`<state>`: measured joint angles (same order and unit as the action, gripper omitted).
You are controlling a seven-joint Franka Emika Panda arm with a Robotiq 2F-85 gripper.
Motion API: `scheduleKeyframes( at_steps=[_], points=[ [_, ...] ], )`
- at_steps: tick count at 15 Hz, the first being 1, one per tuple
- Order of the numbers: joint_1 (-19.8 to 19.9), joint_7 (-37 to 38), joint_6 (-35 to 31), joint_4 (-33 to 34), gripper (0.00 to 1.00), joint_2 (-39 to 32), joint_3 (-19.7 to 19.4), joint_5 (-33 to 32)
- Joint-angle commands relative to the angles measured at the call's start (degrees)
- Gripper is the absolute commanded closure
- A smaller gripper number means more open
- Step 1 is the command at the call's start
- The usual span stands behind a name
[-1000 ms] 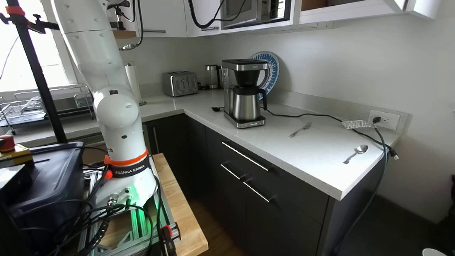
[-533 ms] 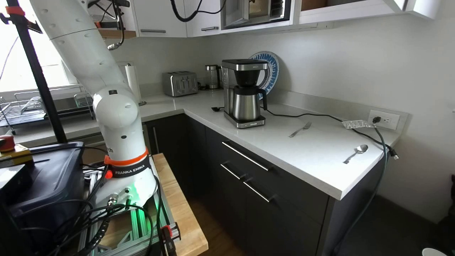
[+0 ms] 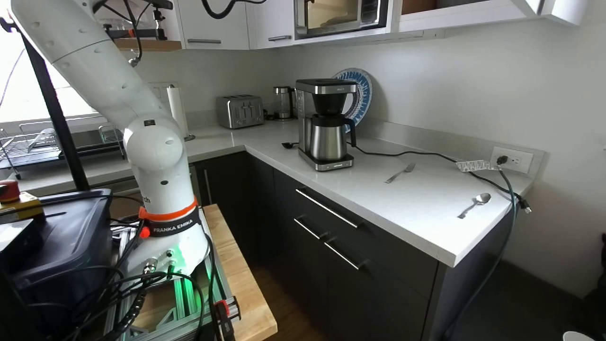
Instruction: Open the microwave door
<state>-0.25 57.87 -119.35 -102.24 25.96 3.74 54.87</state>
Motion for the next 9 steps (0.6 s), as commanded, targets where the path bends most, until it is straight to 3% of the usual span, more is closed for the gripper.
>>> scheduleKeyframes(
  at_steps=[1,5,9],
  points=[
    [-0.41,4.09,4.34,2.10,1.00,0.53,1.26,-2.28],
    [-0.45,5.40,11.74,3.76,1.00,1.48,0.25,-4.02],
    [0.93,9.84,25.48,7.53,1.00,2.08,-1.40,-7.41]
  ],
)
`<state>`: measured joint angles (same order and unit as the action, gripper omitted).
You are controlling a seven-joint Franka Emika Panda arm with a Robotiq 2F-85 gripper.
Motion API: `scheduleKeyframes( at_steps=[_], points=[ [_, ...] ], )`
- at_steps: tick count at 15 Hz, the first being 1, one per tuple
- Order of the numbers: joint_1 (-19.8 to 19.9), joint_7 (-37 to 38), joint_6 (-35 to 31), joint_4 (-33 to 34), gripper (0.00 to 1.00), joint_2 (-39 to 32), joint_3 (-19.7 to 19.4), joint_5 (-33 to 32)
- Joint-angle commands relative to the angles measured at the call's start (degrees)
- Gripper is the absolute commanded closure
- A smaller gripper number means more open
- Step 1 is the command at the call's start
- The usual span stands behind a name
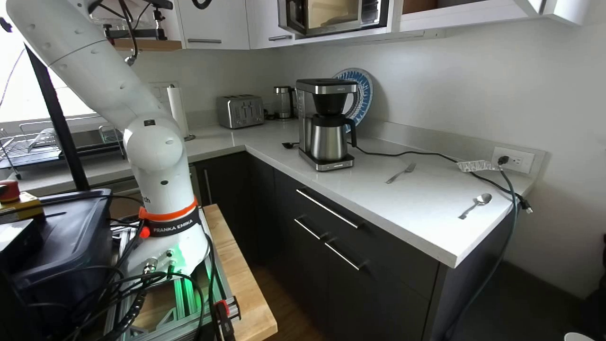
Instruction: Open the microwave door
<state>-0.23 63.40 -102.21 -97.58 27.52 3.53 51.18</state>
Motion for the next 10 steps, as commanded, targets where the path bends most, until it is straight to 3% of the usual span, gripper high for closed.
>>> scheduleKeyframes(
  at_steps=[1,4,6,10],
  points=[
    [1.33,5.52,11.52,4.12,1.00,0.43,-1.63,-5.07],
    [3.12,8.15,19.96,8.36,1.00,-0.72,-2.35,-10.79],
    [4.07,5.67,23.80,11.66,1.00,-2.53,-2.21,-16.97],
    [4.47,1.63,26.40,16.92,1.00,-6.47,-1.27,-29.41]
  ],
)
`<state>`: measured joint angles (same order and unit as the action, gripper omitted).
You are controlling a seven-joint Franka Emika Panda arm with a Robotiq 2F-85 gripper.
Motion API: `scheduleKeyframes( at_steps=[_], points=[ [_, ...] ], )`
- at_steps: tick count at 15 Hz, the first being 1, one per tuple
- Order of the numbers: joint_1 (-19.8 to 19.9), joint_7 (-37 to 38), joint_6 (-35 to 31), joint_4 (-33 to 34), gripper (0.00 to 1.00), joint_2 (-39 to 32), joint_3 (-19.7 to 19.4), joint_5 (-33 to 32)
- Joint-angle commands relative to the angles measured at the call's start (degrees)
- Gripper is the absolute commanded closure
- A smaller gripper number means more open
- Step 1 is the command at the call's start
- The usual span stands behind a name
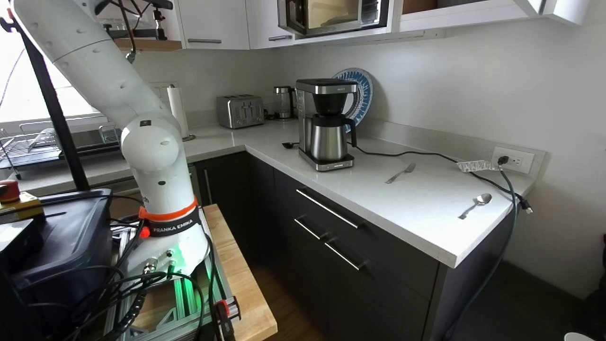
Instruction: Open the microwave door
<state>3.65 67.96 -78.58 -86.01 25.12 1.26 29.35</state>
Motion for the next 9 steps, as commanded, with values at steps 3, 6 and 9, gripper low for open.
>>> scheduleKeyframes(
  at_steps=[3,6,9],
  points=[
    [0.03,-9.20,1.90,9.16,1.00,-7.72,1.97,-15.72],
    [-1.12,-17.34,1.06,12.20,1.00,-10.61,2.57,-20.16],
    [-2.30,-26.49,1.30,13.72,1.00,-12.12,2.09,-19.11]
  ],
)
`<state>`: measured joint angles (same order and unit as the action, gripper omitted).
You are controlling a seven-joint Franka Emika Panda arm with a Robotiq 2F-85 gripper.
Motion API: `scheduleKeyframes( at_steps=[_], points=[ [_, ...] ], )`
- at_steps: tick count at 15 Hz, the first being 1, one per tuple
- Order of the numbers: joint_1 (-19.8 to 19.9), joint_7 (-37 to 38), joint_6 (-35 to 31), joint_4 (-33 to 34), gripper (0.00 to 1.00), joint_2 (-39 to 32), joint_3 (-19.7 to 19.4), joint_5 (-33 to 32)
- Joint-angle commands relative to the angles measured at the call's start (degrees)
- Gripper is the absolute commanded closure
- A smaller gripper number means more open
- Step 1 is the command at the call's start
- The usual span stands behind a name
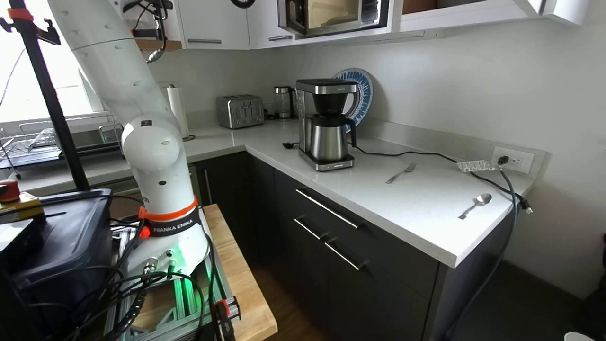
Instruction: Open the microwave door
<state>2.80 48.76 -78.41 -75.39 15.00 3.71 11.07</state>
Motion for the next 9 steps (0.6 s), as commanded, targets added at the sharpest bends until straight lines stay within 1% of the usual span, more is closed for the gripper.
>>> scheduleKeyframes(
  at_steps=[1,2,4,5,7,8,9],
  points=[
    [-1.38,-10.49,1.56,3.42,0.74,-2.04,-0.28,-0.54],
    [-1.52,-13.67,1.98,3.72,0.73,-2.09,-0.37,-0.69],
    [-1.81,-19.92,2.69,3.44,0.60,-1.58,-0.39,-0.40],
    [-1.90,-23.09,2.84,2.66,0.50,-1.07,-0.59,0.02],
    [-1.82,-30.08,3.52,2.10,0.37,-0.95,-1.01,-0.35],
    [-1.71,-33.64,3.76,1.51,0.28,-1.02,-1.08,-0.81],
    [-1.63,-37.04,4.32,0.87,0.22,-1.11,-1.27,-0.99]
  ],
)
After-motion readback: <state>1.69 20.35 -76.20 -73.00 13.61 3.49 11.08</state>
